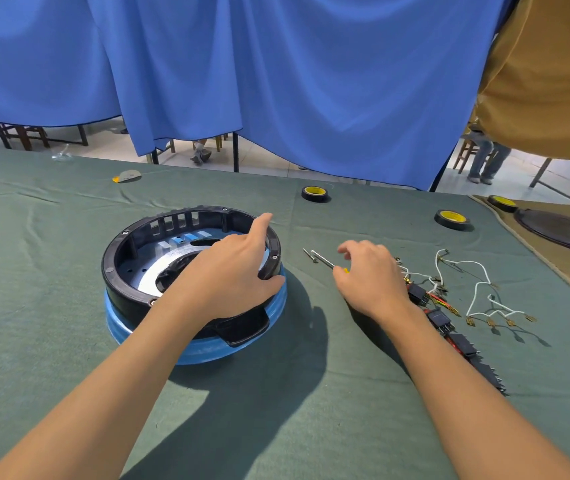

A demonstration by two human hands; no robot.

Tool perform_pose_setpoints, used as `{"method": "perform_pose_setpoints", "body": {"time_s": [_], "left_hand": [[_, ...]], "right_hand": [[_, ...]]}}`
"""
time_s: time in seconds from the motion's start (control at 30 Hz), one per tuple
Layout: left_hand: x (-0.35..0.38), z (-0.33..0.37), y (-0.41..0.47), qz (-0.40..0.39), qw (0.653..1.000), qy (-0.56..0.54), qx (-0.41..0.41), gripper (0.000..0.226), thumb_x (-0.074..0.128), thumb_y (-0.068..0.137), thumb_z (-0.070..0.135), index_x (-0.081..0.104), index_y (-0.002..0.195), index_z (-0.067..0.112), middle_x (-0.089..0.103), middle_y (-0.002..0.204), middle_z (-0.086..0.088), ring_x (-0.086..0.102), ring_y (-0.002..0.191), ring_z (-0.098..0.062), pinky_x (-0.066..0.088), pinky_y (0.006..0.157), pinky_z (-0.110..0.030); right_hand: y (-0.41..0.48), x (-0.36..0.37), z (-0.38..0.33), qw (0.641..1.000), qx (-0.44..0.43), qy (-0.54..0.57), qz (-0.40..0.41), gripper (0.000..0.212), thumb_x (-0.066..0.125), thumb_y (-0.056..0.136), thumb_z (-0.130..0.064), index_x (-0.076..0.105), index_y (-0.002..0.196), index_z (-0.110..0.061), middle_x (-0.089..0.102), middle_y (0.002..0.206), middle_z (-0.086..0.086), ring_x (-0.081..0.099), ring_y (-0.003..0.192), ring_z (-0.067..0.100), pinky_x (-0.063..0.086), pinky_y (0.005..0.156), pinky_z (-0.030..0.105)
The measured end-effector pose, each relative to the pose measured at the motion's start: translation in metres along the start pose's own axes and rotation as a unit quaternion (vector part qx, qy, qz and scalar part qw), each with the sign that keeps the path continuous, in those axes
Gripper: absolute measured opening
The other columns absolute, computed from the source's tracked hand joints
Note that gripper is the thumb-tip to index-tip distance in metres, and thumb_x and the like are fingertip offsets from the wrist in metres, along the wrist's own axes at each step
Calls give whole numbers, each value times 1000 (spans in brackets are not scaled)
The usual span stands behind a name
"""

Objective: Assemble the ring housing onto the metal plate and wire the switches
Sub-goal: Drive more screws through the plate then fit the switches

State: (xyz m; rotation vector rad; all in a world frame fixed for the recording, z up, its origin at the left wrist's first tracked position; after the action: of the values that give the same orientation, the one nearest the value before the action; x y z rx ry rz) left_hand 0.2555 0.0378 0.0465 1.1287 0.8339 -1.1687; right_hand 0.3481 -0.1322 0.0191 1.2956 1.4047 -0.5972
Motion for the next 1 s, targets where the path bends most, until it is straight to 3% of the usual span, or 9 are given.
{"method": "perform_pose_setpoints", "body": {"time_s": [0.07, 0.2, 0.4, 0.5, 0.6, 0.67, 0.77, 0.87, 1.0], "left_hand": [[-6, 5, -2, 36, 999, 29, 20, 76, 58, 90, 50, 16, 147, 23, 63, 118, -1, 55, 108, -24, 51, 84, -43], [-16, 14, -9, 95, 992, 69, 53, 61, 57, 89, 49, 32, 138, 22, 62, 116, 3, 53, 107, -21, 42, 74, -33], [-17, 19, -11, 96, 990, 71, 70, 34, 56, 91, 44, 55, 117, 22, 62, 114, 5, 51, 107, -18, 47, 80, -34], [-17, 22, -14, 104, 988, 82, 77, 29, 59, 91, 40, 66, 107, 16, 64, 113, 5, 53, 106, -19, 50, 80, -37], [-19, 31, -17, 119, 980, 136, 87, 28, 64, 89, 35, 73, 100, 11, 68, 111, 3, 57, 107, -22, 50, 82, -37], [-21, 35, -19, 129, 972, 177, 80, 26, 66, 87, 34, 74, 97, 12, 69, 112, 1, 57, 106, -25, 47, 81, -38], [-13, 40, -25, 123, 958, 254, 45, 31, 70, 79, 38, 68, 91, 9, 67, 102, -8, 56, 97, -34, 42, 76, -42], [0, 45, -31, 102, 954, 282, -7, 48, 76, 71, 44, 59, 98, 8, 62, 96, -13, 56, 91, -35, 40, 75, -41], [12, 46, -34, 95, 939, 327, -55, 54, 72, 73, 34, 53, 117, 9, 57, 97, -11, 52, 89, -31, 37, 75, -39]], "right_hand": [[-2, 11, 2, 999, -1, -24, -30, 33, 55, 90, -26, 59, 122, -18, 64, 117, 5, 54, 113, 31, 42, 95, 40], [1, 8, 6, 1000, 6, -15, 9, 22, 57, 91, -18, 63, 112, -12, 65, 112, 12, 57, 109, 33, 44, 92, 41], [-3, 3, 11, 996, 37, -67, 47, 21, 50, 88, -16, 62, 105, -11, 57, 113, 10, 48, 105, 31, 40, 86, 38], [-6, 2, -18, 995, -60, -49, 68, 31, 49, 91, -20, 61, 119, -12, 54, 126, 6, 44, 115, 28, 38, 94, 39], [-11, 25, -45, 988, -149, -43, 2, 31, 43, 98, -26, 59, 122, -16, 53, 129, 1, 45, 122, 25, 36, 96, 40], [-13, 33, -48, 984, -156, -81, -16, 27, 40, 98, -28, 63, 106, -16, 59, 114, 1, 51, 112, 26, 36, 91, 40], [-9, 25, -51, 983, -149, -105, 24, 25, 47, 93, -25, 66, 85, -11, 65, 91, 5, 58, 94, 27, 37, 89, 40], [-3, 21, -52, 987, -132, -88, 33, 20, 51, 91, -22, 65, 87, -9, 65, 92, 9, 57, 93, 29, 39, 85, 39], [3, 10, -51, 990, -87, -54, 92, 8, 53, 87, -16, 59, 85, -10, 62, 93, 8, 56, 92, 28, 35, 68, 35]]}}
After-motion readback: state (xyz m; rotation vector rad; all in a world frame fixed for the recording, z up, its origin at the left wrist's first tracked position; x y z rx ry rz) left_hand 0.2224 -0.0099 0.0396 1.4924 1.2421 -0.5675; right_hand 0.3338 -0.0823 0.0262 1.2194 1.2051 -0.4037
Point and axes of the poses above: each hand's wrist, its own y-axis towards the middle knuckle, its own x-axis out of the palm, z = x × y, the point moved 9 cm from there along y, towards the middle knuckle
